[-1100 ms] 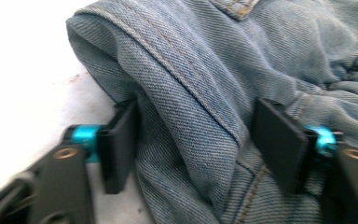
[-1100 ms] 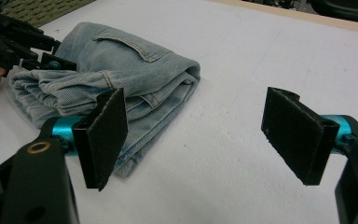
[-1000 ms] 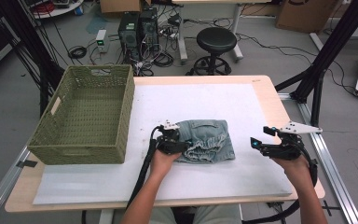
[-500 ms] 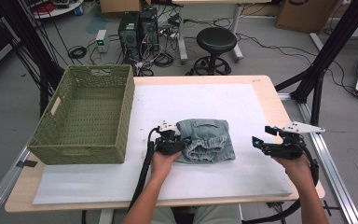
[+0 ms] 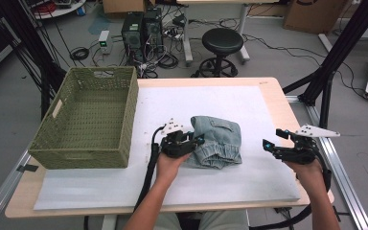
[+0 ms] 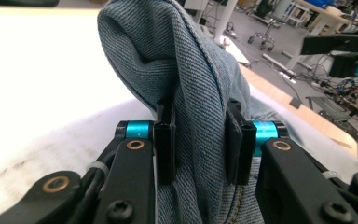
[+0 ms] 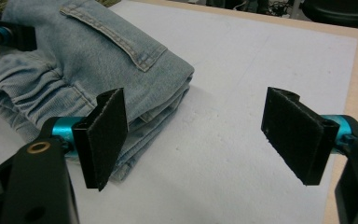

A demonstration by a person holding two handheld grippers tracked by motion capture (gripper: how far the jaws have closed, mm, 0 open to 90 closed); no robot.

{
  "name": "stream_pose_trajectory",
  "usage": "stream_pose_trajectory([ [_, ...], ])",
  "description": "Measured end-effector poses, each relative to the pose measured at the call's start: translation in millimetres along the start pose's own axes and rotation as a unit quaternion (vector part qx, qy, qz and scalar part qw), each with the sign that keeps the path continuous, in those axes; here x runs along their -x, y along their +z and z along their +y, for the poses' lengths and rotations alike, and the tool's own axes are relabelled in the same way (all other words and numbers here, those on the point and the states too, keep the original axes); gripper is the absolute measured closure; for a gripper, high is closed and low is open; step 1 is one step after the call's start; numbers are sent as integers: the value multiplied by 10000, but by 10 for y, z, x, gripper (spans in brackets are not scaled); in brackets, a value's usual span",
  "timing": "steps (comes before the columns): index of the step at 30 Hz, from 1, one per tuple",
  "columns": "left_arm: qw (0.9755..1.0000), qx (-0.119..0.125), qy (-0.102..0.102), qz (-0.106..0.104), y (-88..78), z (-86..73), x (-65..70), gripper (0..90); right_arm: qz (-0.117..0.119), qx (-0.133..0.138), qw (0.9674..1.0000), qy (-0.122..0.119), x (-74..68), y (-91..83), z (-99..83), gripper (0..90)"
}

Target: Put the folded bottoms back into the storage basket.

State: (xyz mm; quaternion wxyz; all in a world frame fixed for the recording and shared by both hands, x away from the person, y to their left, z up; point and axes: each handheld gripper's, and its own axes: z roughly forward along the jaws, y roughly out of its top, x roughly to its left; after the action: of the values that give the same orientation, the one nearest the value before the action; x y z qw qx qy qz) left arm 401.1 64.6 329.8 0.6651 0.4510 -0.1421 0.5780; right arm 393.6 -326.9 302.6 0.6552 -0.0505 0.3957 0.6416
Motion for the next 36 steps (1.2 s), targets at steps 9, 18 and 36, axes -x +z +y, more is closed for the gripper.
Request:
stream_pose_trajectory([
  [9, 9992, 221, 296, -164, -73, 210, 162, 696, -19, 59, 10000, 12, 17, -27, 1, 231],
  [18, 9974, 473, 502, -203, -271, 444, 195, 697, -22, 63, 10000, 22, 17, -29, -1, 231],
  [36, 9932, 931, 699, -12, -778, 890, 78, 697, -27, 81, 10000, 28, 21, -37, 0, 231],
])
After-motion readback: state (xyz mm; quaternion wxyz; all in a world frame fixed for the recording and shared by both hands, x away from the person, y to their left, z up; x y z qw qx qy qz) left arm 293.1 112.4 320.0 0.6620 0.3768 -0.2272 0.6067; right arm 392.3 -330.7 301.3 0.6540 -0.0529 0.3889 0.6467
